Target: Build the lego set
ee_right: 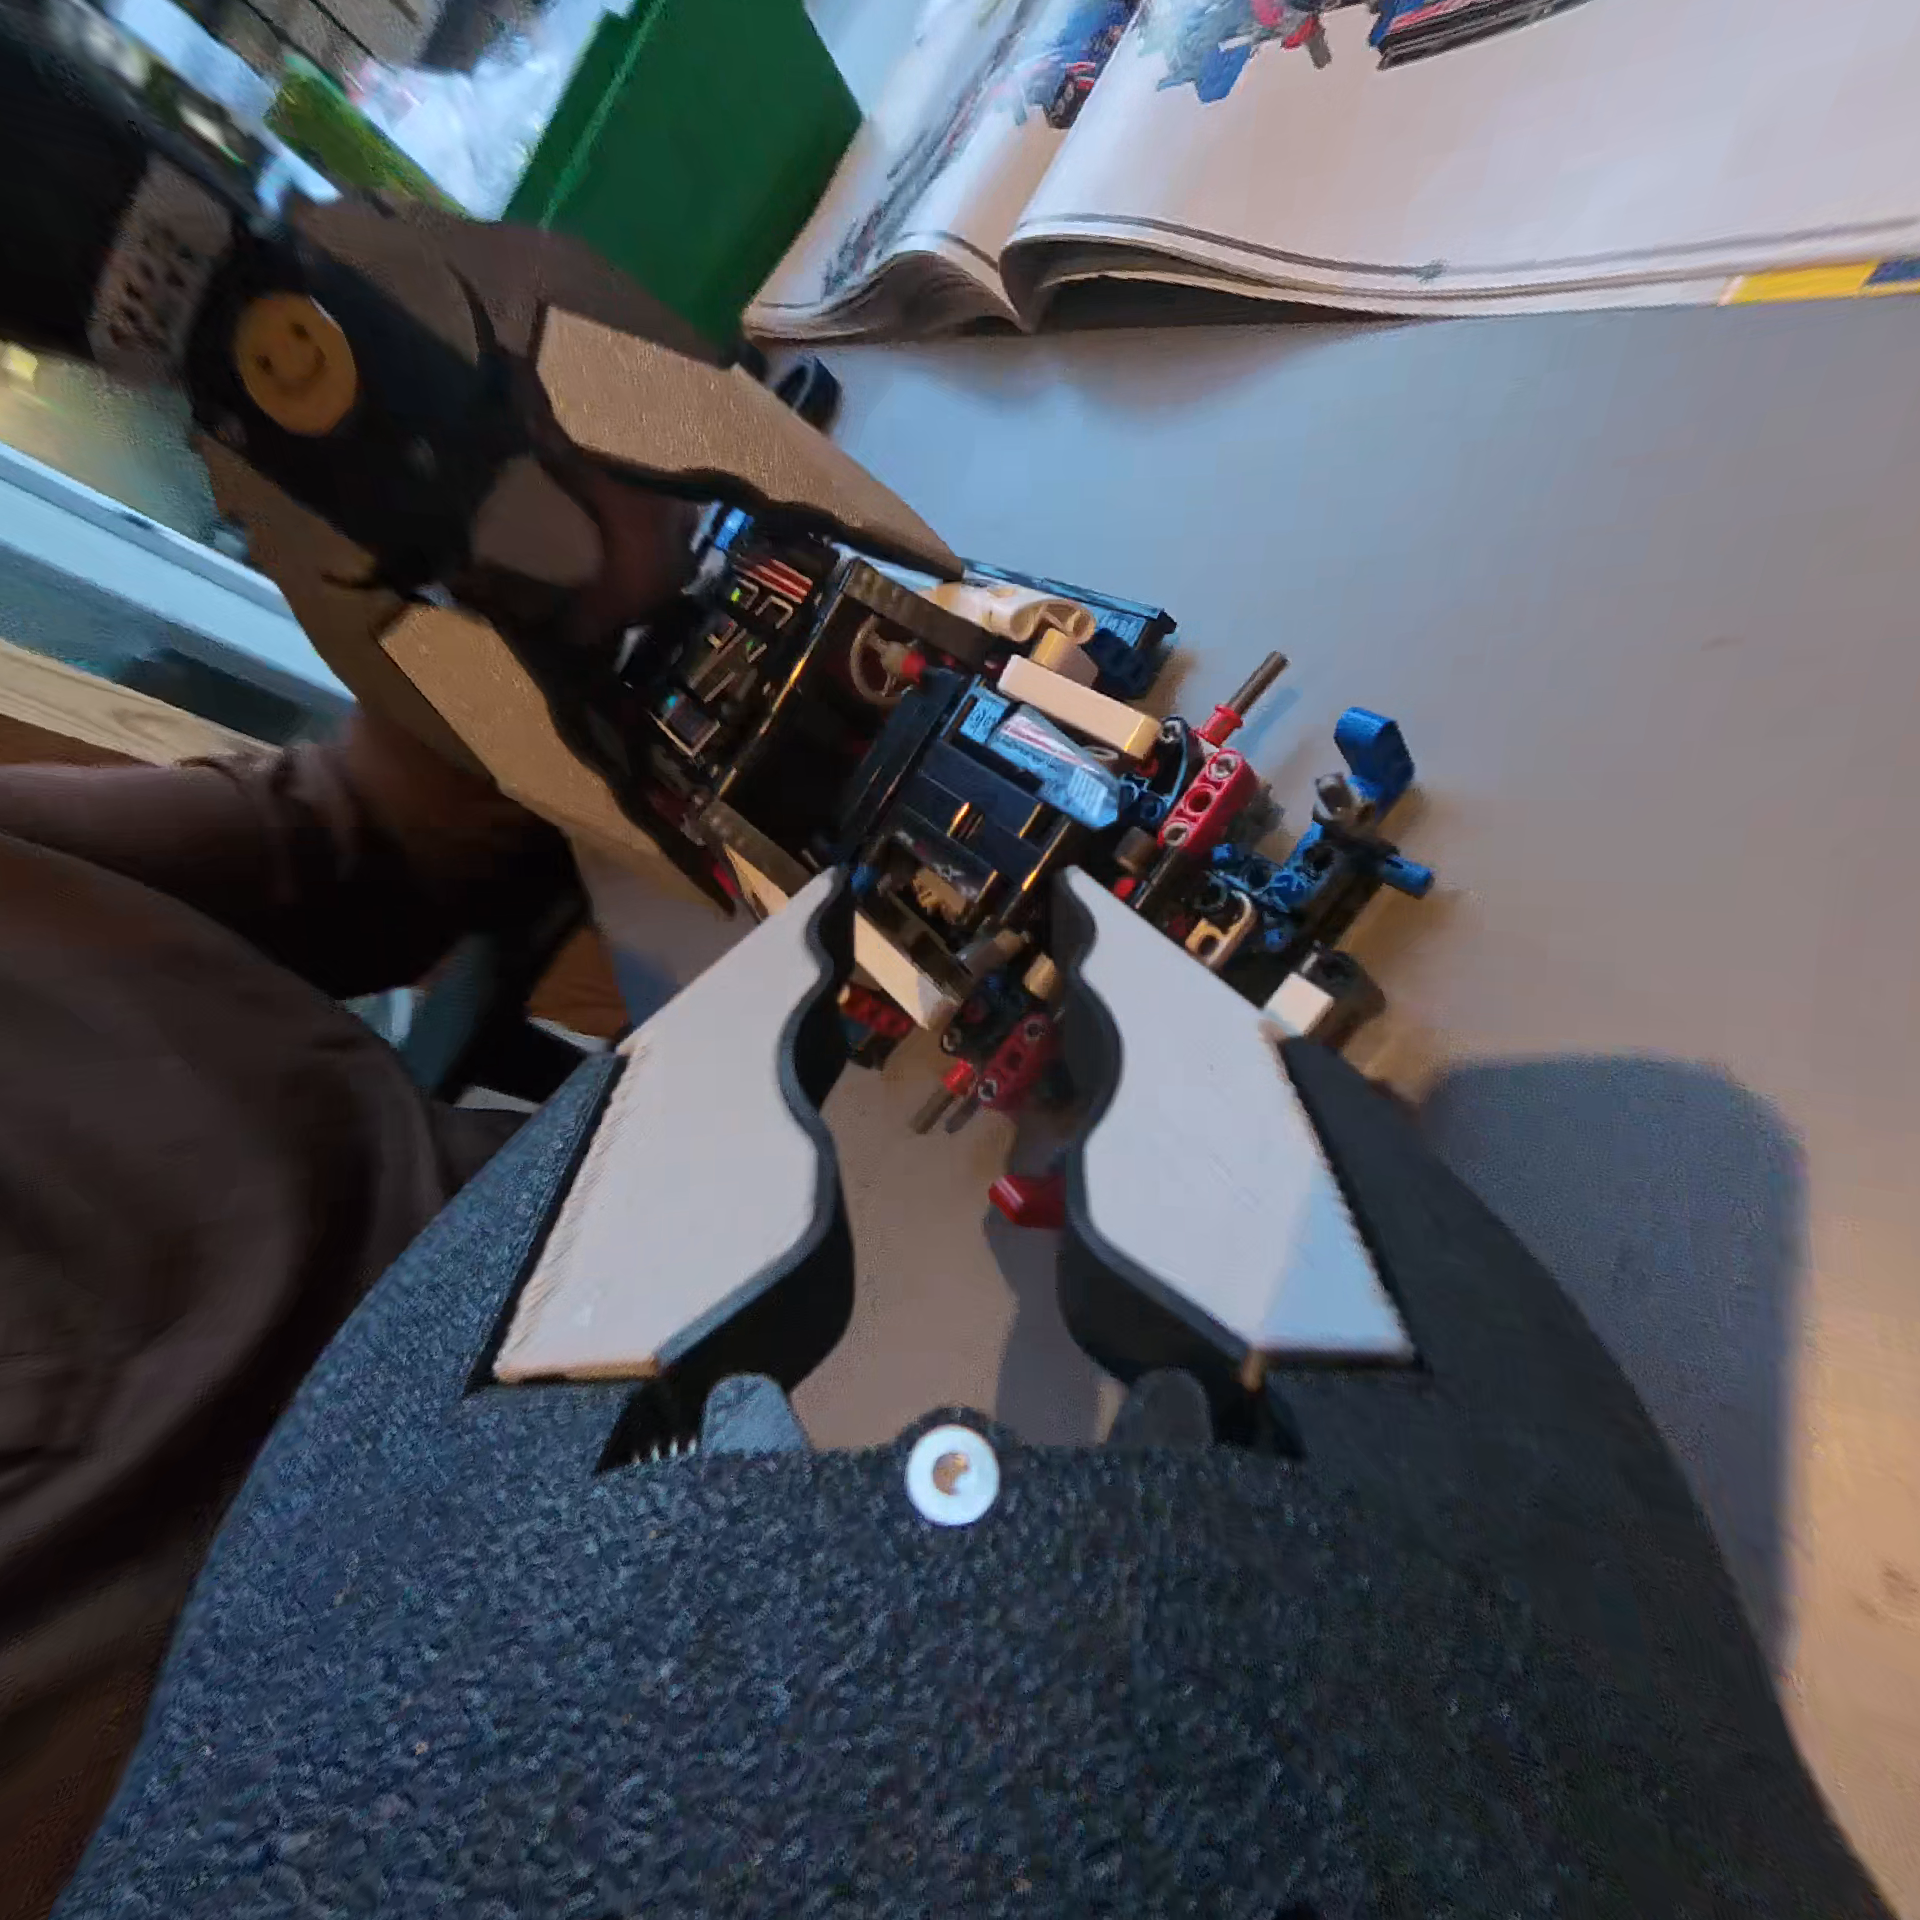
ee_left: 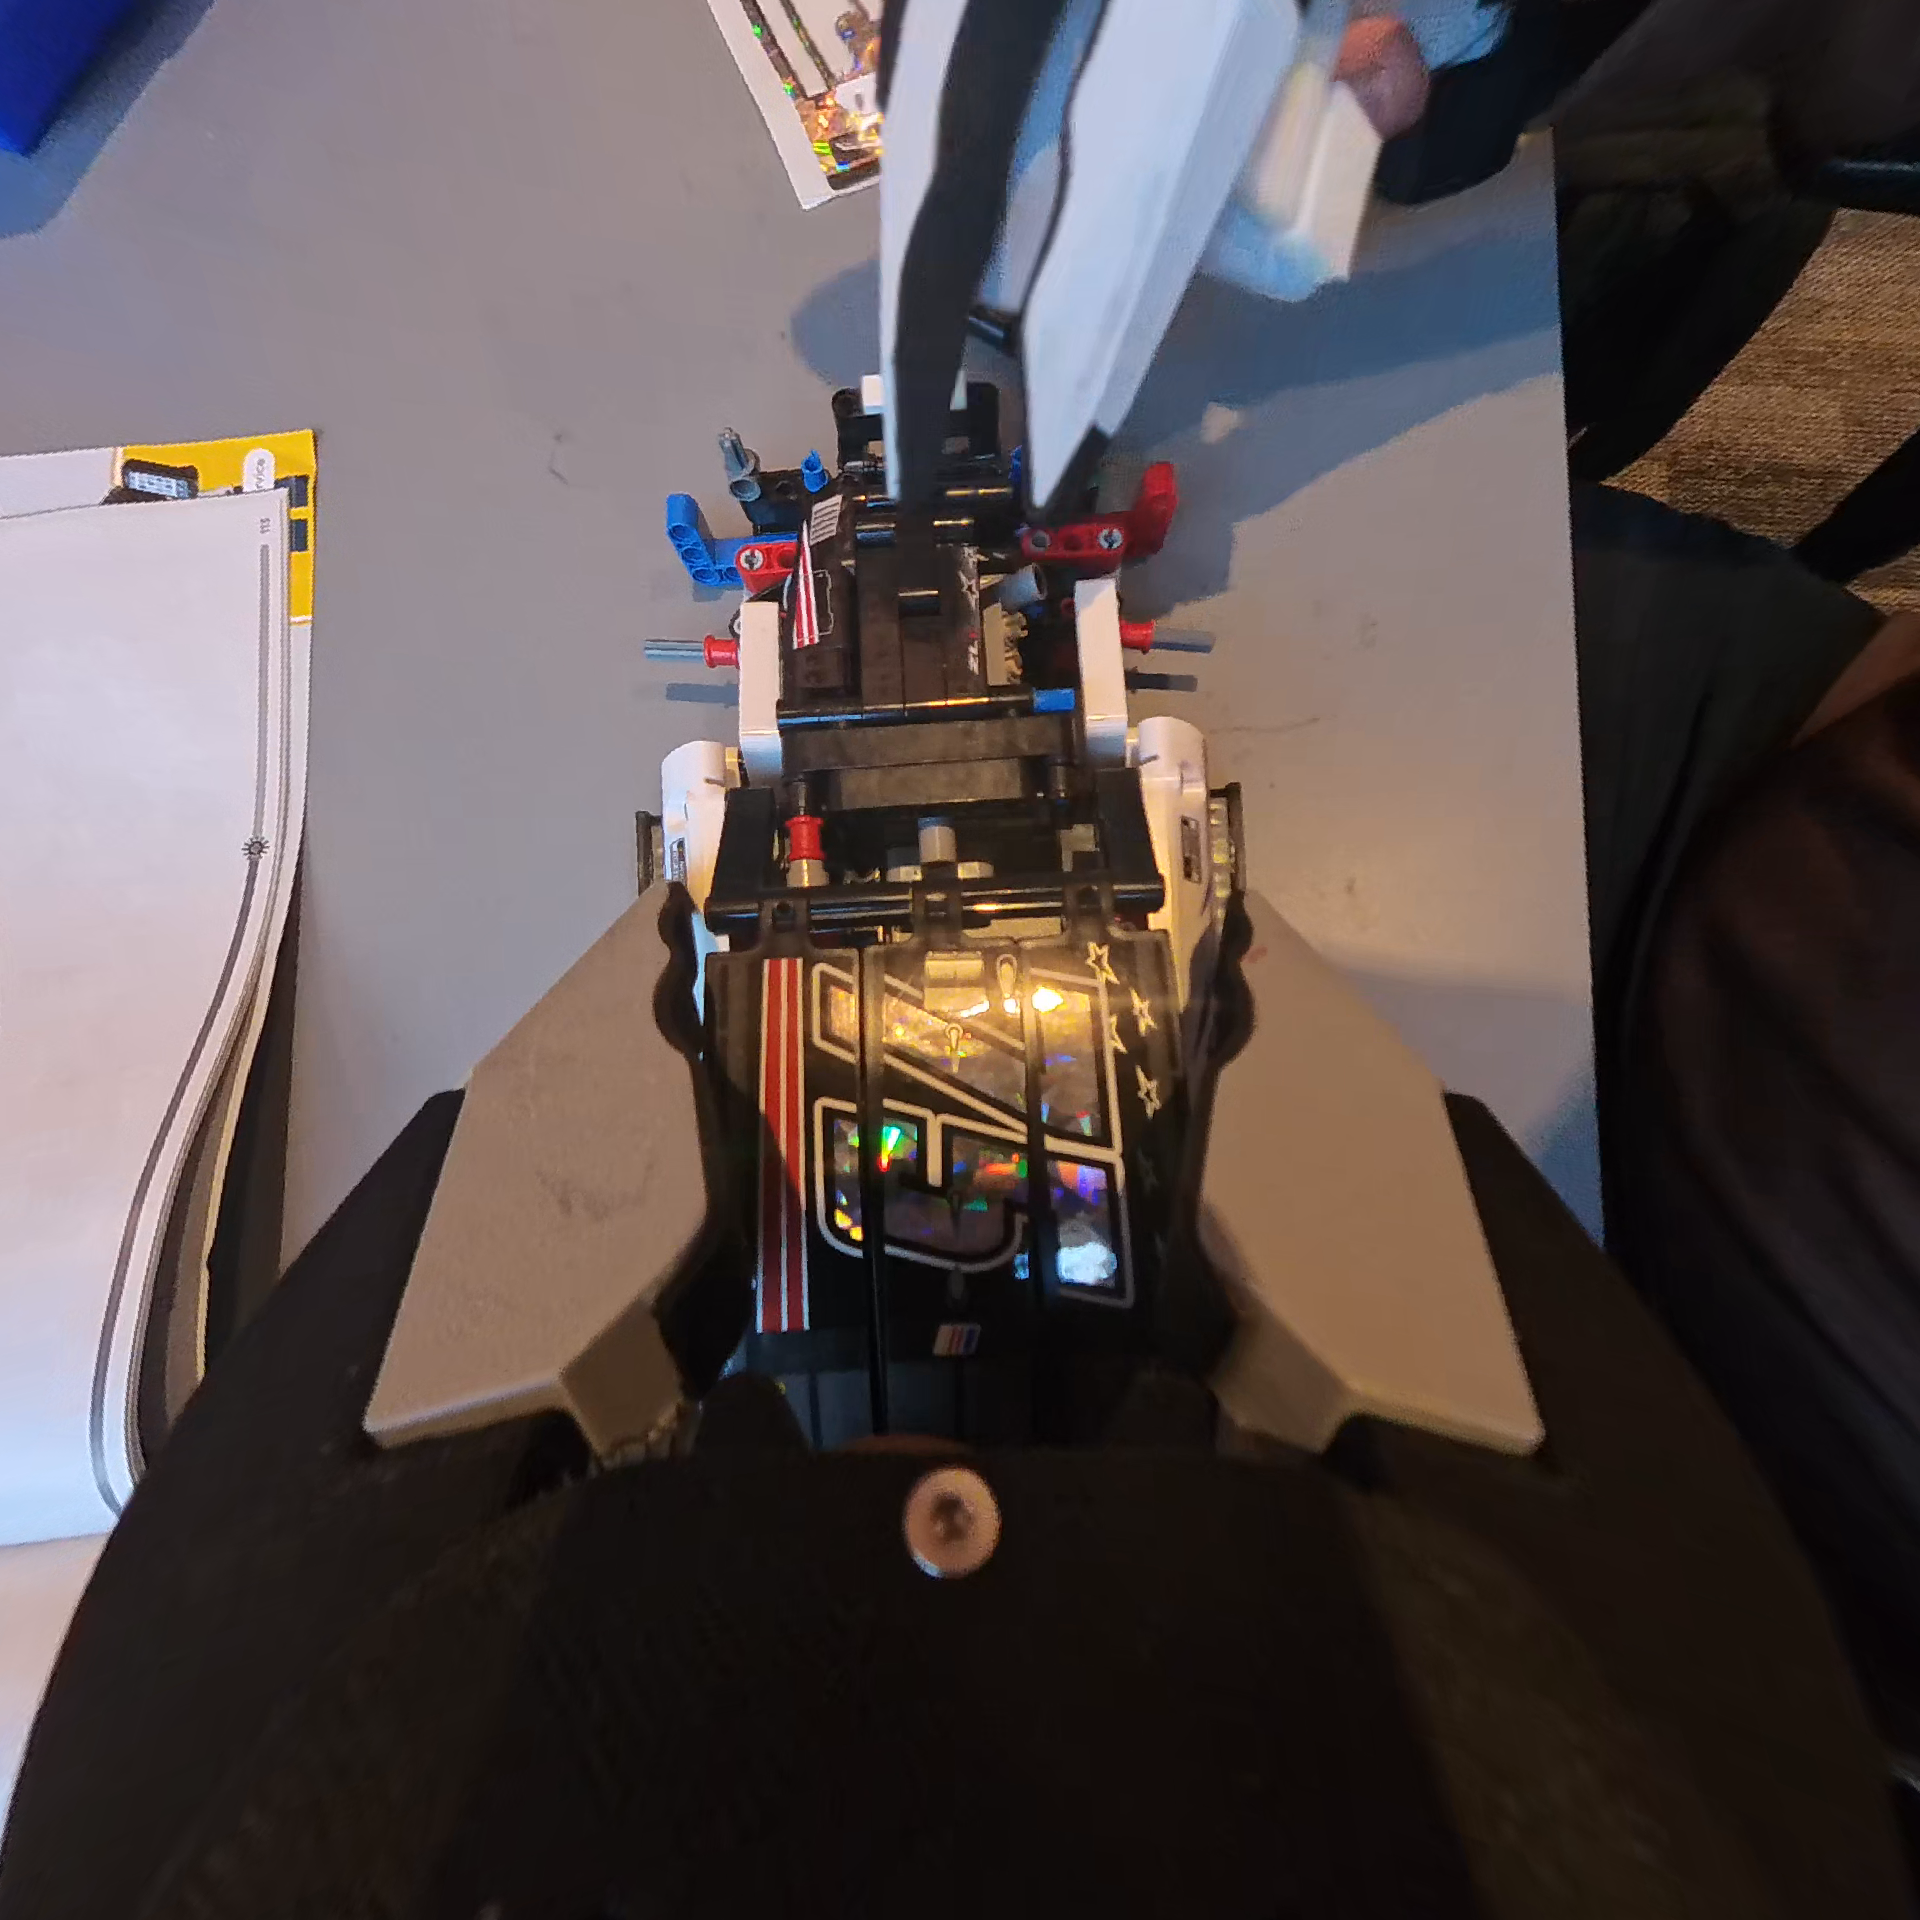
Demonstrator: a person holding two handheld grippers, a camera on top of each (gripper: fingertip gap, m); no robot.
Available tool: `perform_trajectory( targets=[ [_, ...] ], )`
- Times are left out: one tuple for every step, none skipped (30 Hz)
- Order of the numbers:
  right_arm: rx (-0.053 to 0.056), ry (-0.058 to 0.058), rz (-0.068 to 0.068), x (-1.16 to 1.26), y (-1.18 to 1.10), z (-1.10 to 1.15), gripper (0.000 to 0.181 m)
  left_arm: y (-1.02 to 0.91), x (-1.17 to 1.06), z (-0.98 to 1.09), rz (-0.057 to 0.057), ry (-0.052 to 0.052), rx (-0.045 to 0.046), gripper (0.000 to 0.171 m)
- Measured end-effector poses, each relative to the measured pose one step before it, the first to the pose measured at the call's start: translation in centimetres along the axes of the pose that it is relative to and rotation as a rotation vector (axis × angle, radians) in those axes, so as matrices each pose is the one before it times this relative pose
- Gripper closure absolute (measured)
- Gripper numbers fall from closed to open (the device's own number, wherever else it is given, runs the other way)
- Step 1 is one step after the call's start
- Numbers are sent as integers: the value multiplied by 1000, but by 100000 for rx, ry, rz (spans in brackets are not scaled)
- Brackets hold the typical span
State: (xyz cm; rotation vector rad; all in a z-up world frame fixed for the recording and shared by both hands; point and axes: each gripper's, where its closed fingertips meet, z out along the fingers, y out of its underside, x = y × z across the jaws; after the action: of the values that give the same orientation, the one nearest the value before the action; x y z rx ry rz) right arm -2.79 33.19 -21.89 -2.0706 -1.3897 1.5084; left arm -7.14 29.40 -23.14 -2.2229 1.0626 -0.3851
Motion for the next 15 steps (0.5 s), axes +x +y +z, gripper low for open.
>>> perform_trajectory(
  targets=[
    [-190, -2164, 2768, 164, -108, 214, 144, 14, 0, 17, 151, -171, -68, 73],
    [-473, 697, 742, 372, -47, 175, 147, 9, -3, 24, 193, -260, -113, 73],
    [-208, 1766, -450, 329, -89, 51, 153, 27, 9, 11, 341, -315, -190, 73],
    [-176, 1525, -601, 166, -103, -44, 158, 23, 7, 29, 394, -337, -232, 73],
    [327, 523, -840, -57, -189, -134, 158, 21, 0, 19, 325, -319, -257, 73],
    [1165, -42, -952, -192, -316, -194, 158, 16, 0, 21, 279, -247, -218, 73],
    [1790, -675, -729, -299, -419, -240, 161, 11, 15, 8, 253, -158, -152, 72],
    [1852, -1677, -285, -423, -425, -224, 163, 9, 0, 10, 177, -107, -114, 72],
    [1639, -2167, 267, -467, -373, -144, 164, 7, -4, 9, 61, -43, -51, 72],
    [819, -1618, 592, -331, -233, -26, 164, -2, 3, 1, 6, 23, 13, 72],
    [-291, -180, 234, -62, -15, 86, 164, -9, 3, -6, 16, 29, 17, 72],
    [-1044, 994, -312, 159, 144, 167, 164, -1, 2, -1, -11, 51, 51, 72],
    [-596, 898, -651, 131, 103, 167, 165, 0, 0, -2, -13, 40, 45, 72],
    [283, 764, -268, 91, -4, 64, 166, -2, 0, 1, -1, 3, 13, 72],
    [801, 918, 76, 123, -94, -73, 165, 3, -3, -3, -15, 13, 20, 72]
  ],
)
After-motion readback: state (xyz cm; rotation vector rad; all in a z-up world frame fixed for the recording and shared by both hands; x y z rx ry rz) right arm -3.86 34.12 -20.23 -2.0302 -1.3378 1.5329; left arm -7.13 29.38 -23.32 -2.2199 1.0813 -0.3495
